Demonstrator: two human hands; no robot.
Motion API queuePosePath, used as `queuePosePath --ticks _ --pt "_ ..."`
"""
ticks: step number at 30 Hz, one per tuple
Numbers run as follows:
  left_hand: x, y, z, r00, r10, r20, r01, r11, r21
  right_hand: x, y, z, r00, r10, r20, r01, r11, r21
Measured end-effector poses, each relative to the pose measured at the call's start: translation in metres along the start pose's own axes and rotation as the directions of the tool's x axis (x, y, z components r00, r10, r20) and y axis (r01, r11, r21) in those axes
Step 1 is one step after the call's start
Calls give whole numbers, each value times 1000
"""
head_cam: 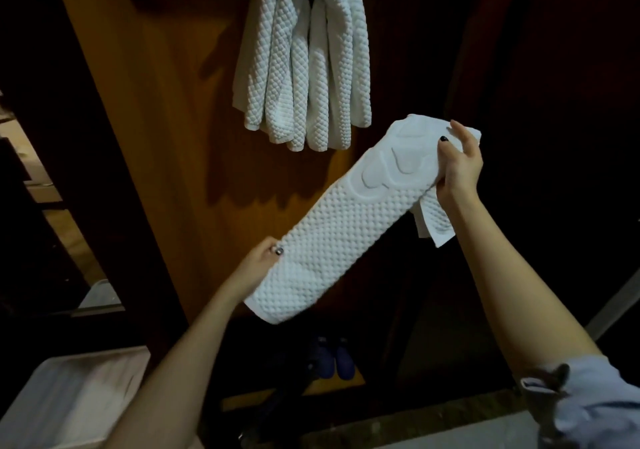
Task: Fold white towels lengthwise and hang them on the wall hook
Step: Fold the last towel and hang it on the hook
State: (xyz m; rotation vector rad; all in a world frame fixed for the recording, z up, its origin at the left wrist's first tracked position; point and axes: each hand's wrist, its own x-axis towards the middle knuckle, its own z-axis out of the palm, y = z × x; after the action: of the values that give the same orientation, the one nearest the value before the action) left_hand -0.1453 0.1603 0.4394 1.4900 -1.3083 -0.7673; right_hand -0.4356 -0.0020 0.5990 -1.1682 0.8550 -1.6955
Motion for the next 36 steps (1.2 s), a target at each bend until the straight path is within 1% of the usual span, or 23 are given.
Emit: queuePosePath --ticks 3,5,6,8,9,11,13,14,16,18,19,21,23,24,25,27,30,31,33,36 --pt "17 21 -38 999 42 13 -43 995 91 2 3 -4 999 42 -32 -40 998 49" --pt "20 32 -54 999 40 35 -45 991 129 3 3 -5 998 24 -51 -22 999 39" --pt "19 36 -60 999 23 37 -27 992 120 2 3 -6 999 3 -47 -3 1000 11" --pt "16 37 -66 999 -35 38 35 999 17 2 3 -7 1000 -24 -8 24 999 -37" --pt "14 36 -67 997 -60 47 62 997 -36 3 2 -9 1000 -12 15 12 1000 -13" --pt "13 38 -70 993 -93 69 97 994 -56 8 -1 -10 993 84 81 -93 989 117" --pt "16 42 -71 989 -132 71 134 991 -21 11 -8 -7 968 176 177 -209 960 188" --pt "18 43 -72 987 -152 53 151 988 8 12 -11 -6 961 192 201 -230 955 189" --pt "25 49 -77 985 -171 -5 171 985 15 16 -13 -5 964 184 190 -219 958 185" --pt "30 61 -82 988 -138 -65 138 990 -1 21 -17 -4 977 144 155 -172 968 184" --pt "32 71 -85 989 -107 -101 110 994 22 24 -19 -2 984 106 141 -129 977 169" --pt "39 94 -94 980 -32 -194 57 991 120 29 -27 5 990 8 142 -24 993 112" --pt "49 122 -107 953 43 -301 30 972 232 37 -38 15 982 -83 167 73 995 64" --pt "54 135 -114 939 74 -337 17 965 261 42 -44 18 975 -125 185 116 992 59" --pt "59 148 -121 931 97 -351 -3 966 260 47 -49 22 966 -162 203 151 986 70" --pt "61 173 -131 929 160 -333 -83 969 233 58 -63 27 947 -225 230 203 972 115" --pt "63 202 -139 922 270 -277 -193 942 275 78 -84 34 927 -277 254 263 961 91" --pt "65 211 -141 921 269 -281 -196 945 260 85 -90 36 919 -297 259 287 955 74" --pt "67 224 -146 936 211 -283 -158 967 198 101 -102 40 905 -333 263 334 942 41" --pt "71 239 -152 943 147 -298 -101 981 163 117 -116 51 865 -388 317 411 912 -5"
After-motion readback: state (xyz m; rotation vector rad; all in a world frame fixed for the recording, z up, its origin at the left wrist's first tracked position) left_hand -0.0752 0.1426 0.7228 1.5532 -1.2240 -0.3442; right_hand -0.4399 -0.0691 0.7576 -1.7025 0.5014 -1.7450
